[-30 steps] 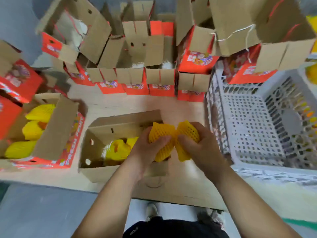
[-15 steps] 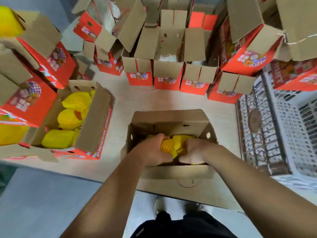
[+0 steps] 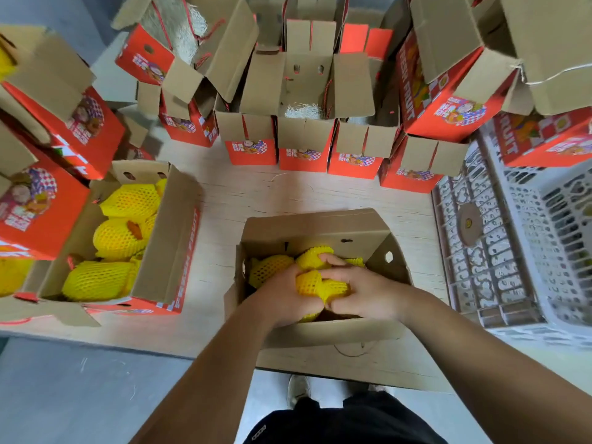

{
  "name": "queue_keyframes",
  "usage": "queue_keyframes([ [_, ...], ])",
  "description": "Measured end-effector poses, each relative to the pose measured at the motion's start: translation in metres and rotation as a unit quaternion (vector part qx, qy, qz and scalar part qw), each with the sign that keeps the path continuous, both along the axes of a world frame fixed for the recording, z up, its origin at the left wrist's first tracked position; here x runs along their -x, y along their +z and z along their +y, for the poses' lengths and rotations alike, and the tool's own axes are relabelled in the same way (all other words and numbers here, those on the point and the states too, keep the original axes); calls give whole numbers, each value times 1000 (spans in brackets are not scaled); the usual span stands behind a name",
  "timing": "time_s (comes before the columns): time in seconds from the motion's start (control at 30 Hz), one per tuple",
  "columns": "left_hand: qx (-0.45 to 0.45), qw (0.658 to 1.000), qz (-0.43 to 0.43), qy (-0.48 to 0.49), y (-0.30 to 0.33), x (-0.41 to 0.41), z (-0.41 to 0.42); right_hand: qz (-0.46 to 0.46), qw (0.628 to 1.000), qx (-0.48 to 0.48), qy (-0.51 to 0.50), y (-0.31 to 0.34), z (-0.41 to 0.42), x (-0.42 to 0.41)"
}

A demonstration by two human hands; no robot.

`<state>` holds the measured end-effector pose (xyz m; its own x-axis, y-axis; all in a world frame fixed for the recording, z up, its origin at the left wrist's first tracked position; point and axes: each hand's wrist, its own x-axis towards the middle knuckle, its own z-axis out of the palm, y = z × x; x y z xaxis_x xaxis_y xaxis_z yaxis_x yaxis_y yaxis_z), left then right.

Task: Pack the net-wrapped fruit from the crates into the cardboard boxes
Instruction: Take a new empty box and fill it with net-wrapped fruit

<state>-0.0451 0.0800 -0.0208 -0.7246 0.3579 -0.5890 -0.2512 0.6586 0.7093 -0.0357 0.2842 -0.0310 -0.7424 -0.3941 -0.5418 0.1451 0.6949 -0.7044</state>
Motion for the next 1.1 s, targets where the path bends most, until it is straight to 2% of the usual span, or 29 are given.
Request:
queue_keyframes([
  [0.1, 32, 999, 17, -24, -11, -1, 2, 43, 999, -15, -4, 5, 7, -5],
  [0.17, 66, 996, 30, -52, -15, -1, 0, 119, 988, -90, -37, 7, 12, -6],
  [0.23, 85, 993, 41, -66, -18, -3, 0, 164, 961, -208, -76, 8, 11, -1],
  [0.3, 96, 991, 46, -80, -18, -5, 2, 139, 941, -296, -86, 2, 3, 4],
  [0.43, 141, 974, 81, -161, -12, -1, 4, 88, 902, -422, 28, -15, -9, 6],
  [0.5, 173, 958, 100, -203, -9, 2, 2, 97, 904, -415, 20, -14, -6, 2],
  [0.6, 211, 936, 120, -254, -5, 7, -9, 151, 928, -338, -32, -11, -5, -9],
  [0.67, 231, 923, 104, -290, -3, 11, -19, 178, 935, -297, -79, -9, -5, -13],
  [0.73, 246, 912, 103, -312, 2, 12, -24, 190, 927, -309, -94, -5, -5, -12],
  [0.8, 252, 898, 153, -327, 6, 9, -21, 219, 916, -325, -88, -5, -3, -10],
  [0.9, 286, 861, 230, -351, 10, 8, -15, 249, 914, -308, -84, -6, 0, -10],
  [1.0, 358, 803, 268, -394, 13, 17, -15, 295, 921, -246, -63, -4, 4, -9],
  [1.03, 377, 800, 252, -393, 15, 20, -16, 283, 937, -198, -58, -1, 5, -8],
  [1.1, 373, 829, 172, -379, 20, 27, -18, 223, 965, -141, -12, 1, 4, -7],
])
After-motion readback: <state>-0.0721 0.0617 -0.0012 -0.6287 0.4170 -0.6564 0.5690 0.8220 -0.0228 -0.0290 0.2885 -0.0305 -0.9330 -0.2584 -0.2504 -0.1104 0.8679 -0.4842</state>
